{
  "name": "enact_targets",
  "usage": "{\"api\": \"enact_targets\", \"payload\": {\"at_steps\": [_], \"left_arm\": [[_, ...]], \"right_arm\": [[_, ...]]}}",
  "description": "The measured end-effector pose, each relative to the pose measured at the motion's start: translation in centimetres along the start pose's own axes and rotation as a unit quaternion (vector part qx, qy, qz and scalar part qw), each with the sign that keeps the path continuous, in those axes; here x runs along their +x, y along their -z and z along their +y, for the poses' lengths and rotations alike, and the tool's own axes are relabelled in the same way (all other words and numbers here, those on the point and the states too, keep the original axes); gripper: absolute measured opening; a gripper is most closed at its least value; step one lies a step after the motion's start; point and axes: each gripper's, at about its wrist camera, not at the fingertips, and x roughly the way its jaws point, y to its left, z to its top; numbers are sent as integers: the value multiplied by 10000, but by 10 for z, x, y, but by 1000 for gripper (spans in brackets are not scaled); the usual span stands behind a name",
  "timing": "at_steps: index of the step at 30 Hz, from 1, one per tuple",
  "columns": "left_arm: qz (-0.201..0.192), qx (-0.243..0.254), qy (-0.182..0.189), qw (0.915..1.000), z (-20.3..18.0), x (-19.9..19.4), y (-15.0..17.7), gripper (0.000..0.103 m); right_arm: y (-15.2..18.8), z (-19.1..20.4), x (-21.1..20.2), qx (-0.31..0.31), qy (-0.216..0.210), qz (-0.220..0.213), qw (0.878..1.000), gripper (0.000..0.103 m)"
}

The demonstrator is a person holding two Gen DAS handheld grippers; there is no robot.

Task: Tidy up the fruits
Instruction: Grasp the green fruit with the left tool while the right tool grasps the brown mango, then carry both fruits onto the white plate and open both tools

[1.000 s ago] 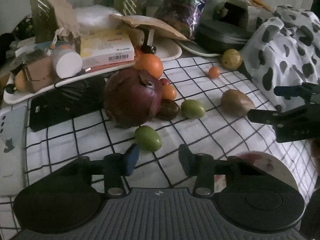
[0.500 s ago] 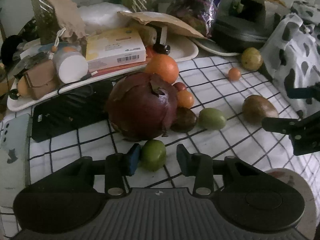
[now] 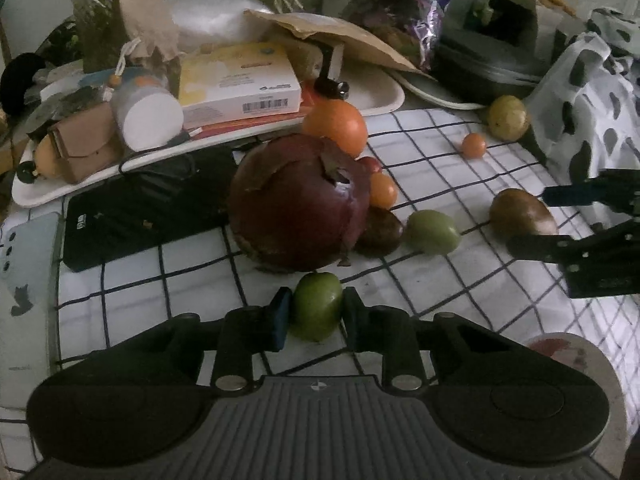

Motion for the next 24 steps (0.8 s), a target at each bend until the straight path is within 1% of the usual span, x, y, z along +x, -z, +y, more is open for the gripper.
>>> {"api": "enact_targets", "payload": {"at_steps": [2, 5, 7, 9, 13, 20, 23, 24], "left_arm": [[-11, 47, 31, 10000, -2, -2, 0, 27], [-10, 51, 106, 9999, -3, -4, -2, 27], [-31, 82, 175, 9998, -4, -6, -2, 27], [-45, 122, 228, 9997, -6, -8, -2, 27], [-52, 201, 288, 9994, -7, -10, -1, 27], [-144, 196, 426, 9988, -7, -21, -1, 27], [-203, 183, 478, 9985, -8, -27, -1, 27], [-235, 189, 516, 9982, -8, -30, -1, 27]], "right_arm": [[0, 0, 3, -34, 32, 14, 10000, 69], [0, -3, 9, 27, -79, -18, 10000, 68], [-2, -8, 14, 227, -159, -51, 9996, 68], [-2, -10, 15, 326, -213, -86, 9992, 66], [-2, -10, 15, 368, -349, -103, 9987, 53], [0, -3, 10, 271, -144, -90, 9995, 51], [0, -4, -3, 364, -92, -284, 9989, 51], [0, -4, -3, 364, -92, -284, 9989, 51]]}}
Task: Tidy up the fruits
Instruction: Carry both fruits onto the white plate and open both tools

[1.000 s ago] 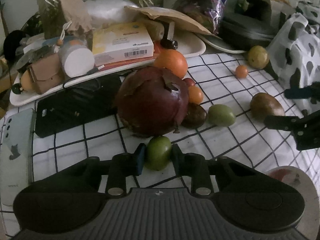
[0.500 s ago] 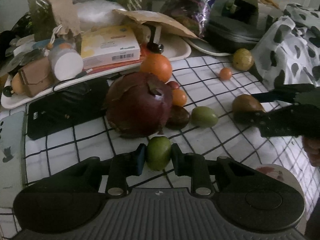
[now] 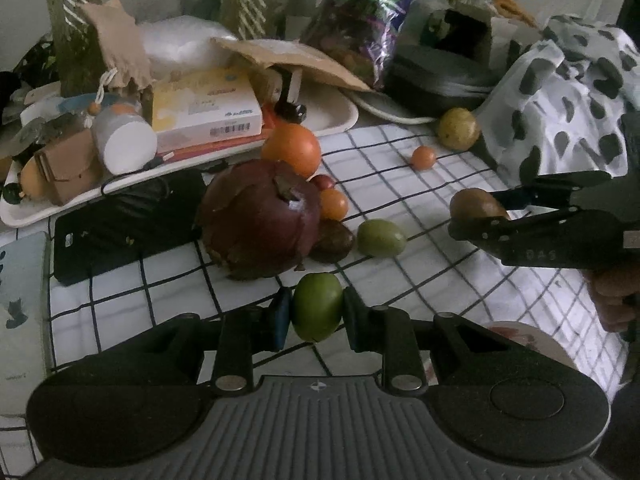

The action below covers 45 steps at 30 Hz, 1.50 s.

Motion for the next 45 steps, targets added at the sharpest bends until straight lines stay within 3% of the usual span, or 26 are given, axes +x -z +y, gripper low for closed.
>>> {"api": "enact_targets", "payload": {"at_steps": [7, 18, 28, 45], "left_arm": [[-149, 107, 189, 9997, -11, -17, 5, 27], [-178, 160, 337, 9991, -33, -34, 29, 27], [-159, 186, 419, 9988, -54, -46, 56, 27], [-7, 518, 265, 9983, -66, -43, 85, 27]], "right_arm": [[2, 7, -32, 239, -161, -282, 9992, 51], [17, 26, -64, 539, -387, -323, 9973, 51], [39, 49, -86, 536, -630, -186, 9964, 51], [75, 71, -89, 190, -611, 326, 9974, 51]]}}
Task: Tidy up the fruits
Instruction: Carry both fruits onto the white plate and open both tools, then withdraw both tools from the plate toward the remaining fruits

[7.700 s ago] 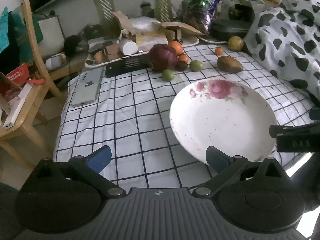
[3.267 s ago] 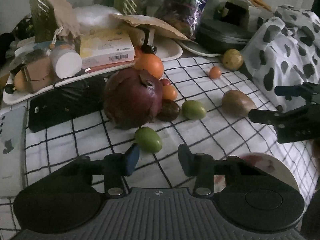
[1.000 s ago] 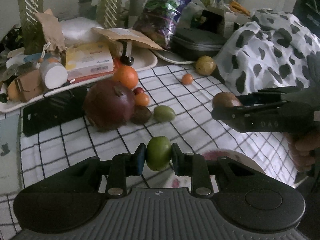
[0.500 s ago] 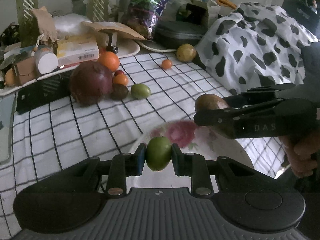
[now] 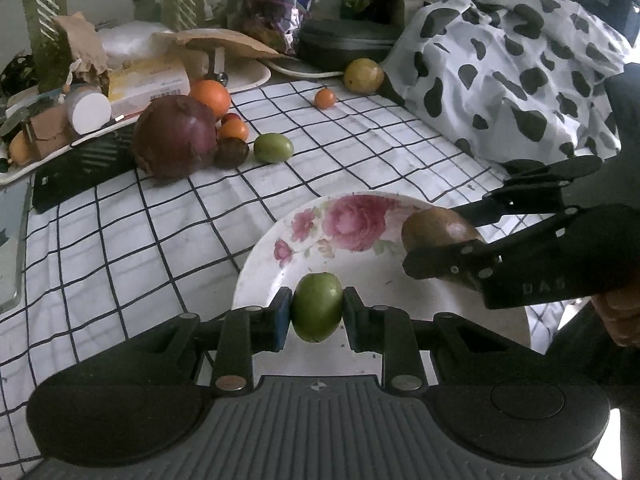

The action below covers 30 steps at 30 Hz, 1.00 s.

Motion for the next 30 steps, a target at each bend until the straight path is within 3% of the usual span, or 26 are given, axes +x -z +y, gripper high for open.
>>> {"api": "enact_targets", "payload": {"at_steps": [15, 17, 19, 20, 24, 30], "left_arm": [[135, 189, -57, 9997, 3, 14, -2, 27], [139, 189, -53, 9997, 2, 14, -3, 27], [139, 194, -39, 9997, 2, 13, -3, 33], [130, 211, -10, 9997, 1, 13, -3, 44], [106, 346, -61, 9993, -4, 7, -4, 59], [139, 582, -216, 9980, -11, 0, -2, 65]], "right_arm": [[-2, 10, 13, -491, 46, 166, 9986, 53], [-2, 10, 13, -508, 42, 158, 9986, 61], [-3, 10, 10, -496, 18, 68, 9987, 70], [-5, 9, 6, -457, -18, -19, 9990, 74], [-6, 7, -1, -408, -12, -63, 9991, 81], [-4, 4, -19, -371, 92, -305, 9988, 93]]}}
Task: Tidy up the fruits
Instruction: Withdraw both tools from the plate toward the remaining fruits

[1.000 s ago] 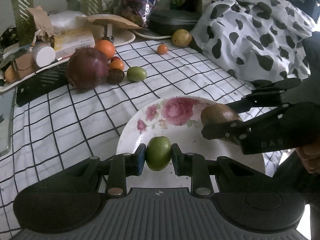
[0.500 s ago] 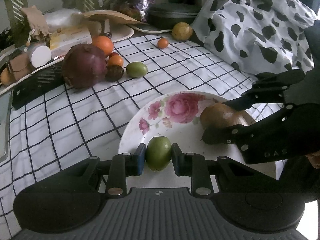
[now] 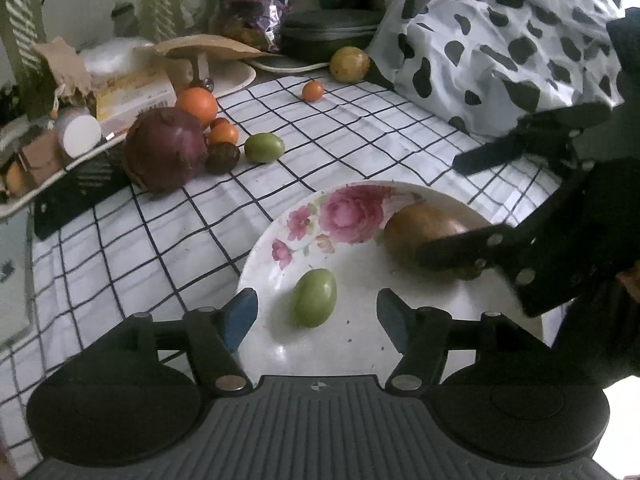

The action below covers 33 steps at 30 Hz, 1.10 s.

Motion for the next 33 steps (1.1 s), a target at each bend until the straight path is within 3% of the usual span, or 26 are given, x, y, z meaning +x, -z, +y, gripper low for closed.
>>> {"api": "enact_targets", "payload": {"at_steps": [4, 20, 33], "left_arm": [[-35, 73, -163, 9998, -3, -9, 5, 66], [-311, -345, -669, 9967, -16, -54, 34, 66], [-396, -560, -725, 9950, -21, -64, 42, 66]], "right_arm": [[5, 1, -14, 82, 181, -193, 9996, 103], [35, 5, -35, 555, 965, -27, 9938, 103], [45, 14, -37, 542, 1152, 135, 9918, 103]]}}
